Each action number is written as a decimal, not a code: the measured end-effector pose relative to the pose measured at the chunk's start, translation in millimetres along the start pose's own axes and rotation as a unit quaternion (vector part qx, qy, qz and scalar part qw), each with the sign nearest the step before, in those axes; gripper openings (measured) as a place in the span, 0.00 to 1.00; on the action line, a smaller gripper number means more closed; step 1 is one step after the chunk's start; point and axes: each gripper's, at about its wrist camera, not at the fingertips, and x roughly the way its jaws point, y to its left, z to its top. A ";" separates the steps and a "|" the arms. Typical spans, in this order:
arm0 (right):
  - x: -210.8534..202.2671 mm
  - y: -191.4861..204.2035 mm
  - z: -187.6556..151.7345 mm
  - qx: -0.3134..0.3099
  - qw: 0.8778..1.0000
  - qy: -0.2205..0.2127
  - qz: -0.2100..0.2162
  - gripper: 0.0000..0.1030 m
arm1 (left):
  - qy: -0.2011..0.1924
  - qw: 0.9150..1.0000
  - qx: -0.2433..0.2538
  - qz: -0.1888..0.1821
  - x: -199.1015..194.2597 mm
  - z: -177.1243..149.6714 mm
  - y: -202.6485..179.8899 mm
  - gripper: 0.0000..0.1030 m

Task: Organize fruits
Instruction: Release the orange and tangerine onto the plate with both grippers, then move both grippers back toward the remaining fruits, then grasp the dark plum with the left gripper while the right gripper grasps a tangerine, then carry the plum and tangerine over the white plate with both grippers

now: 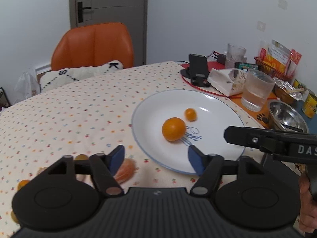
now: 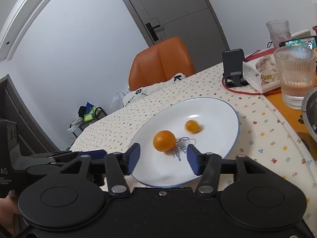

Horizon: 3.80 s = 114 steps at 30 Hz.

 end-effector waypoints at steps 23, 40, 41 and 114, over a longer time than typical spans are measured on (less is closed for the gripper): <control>5.7 67.4 -9.0 -0.041 0.998 -0.006 0.045 1.00 | -0.023 0.995 -0.063 0.067 -71.7 -30.9 73.5 0.89; 27.2 105.9 -30.0 -0.065 0.995 0.042 0.064 1.00 | -0.027 0.989 -0.114 0.094 -107.1 -63.7 118.7 0.90; 28.1 108.9 -32.4 -0.070 0.994 0.045 0.066 1.00 | -0.025 0.988 -0.117 0.095 -108.4 -66.9 121.8 0.89; 101.5 150.0 -62.2 -0.129 0.979 0.138 0.074 0.22 | -0.027 0.982 -0.176 0.067 -83.8 -100.5 174.4 0.22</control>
